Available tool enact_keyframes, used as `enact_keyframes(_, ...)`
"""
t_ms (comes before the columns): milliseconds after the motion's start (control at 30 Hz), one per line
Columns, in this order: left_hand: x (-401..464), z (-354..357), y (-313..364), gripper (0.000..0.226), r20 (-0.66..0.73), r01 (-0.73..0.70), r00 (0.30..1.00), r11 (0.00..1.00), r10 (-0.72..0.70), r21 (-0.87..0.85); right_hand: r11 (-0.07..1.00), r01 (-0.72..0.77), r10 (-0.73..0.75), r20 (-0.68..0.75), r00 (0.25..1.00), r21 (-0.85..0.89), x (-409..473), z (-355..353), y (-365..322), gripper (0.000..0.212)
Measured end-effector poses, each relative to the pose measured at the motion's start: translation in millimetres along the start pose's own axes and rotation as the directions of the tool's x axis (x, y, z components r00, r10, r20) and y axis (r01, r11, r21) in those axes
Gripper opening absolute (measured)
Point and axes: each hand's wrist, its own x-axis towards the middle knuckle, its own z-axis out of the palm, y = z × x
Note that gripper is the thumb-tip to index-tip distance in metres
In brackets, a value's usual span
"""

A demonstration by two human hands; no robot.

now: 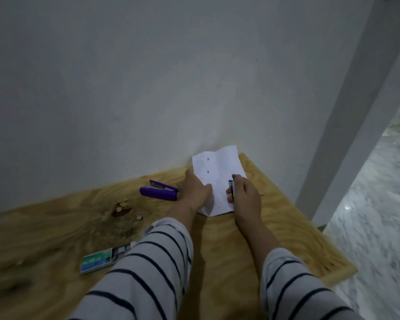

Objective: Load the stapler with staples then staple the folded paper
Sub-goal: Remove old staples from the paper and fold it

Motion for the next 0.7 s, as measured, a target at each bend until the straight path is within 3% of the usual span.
enact_keyframes(67,3.2,1.1,2.1,0.071,-0.057,0.037,0.997,0.990,-0.045,-0.139,1.000,0.012,-0.013,0.012,1.000,0.023,0.9,-1.4,0.9,0.030)
enact_keyframes(167,1.8,-2.7,2.6,0.066,-0.103,-0.042,0.995,0.949,0.010,-0.312,0.998,0.030,-0.031,0.022,0.999,0.059,1.7,-1.9,2.4,0.026)
enact_keyframes(300,-5.6,-13.3,-0.9,0.018,-0.120,-0.179,0.981,0.956,0.155,-0.231,0.990,0.017,-0.016,-0.008,1.000,0.140,1.4,-2.3,1.9,0.024)
enact_keyframes(367,-10.2,-19.8,-3.5,0.012,-0.064,-0.178,0.984,0.960,0.168,-0.216,0.985,0.040,-0.028,-0.069,0.997,0.168,1.1,-3.4,3.3,0.026)
enact_keyframes(467,-23.4,-34.7,-3.5,0.009,0.082,-0.106,0.989,0.972,0.126,-0.211,0.987,0.100,-0.076,-0.186,0.980,0.124,-1.7,-2.8,4.8,0.029)
enact_keyframes(567,-37.2,-49.0,0.1,0.012,0.225,-0.002,0.971,0.943,0.082,-0.332,0.989,0.134,-0.115,-0.230,0.966,0.068,-5.1,-1.9,2.6,0.033)
enact_keyframes(700,-40.5,-70.2,-2.8,0.026,0.063,-0.063,0.992,0.862,0.109,-0.502,0.990,0.108,-0.084,-0.232,0.969,0.089,-7.8,0.7,-11.1,0.035)
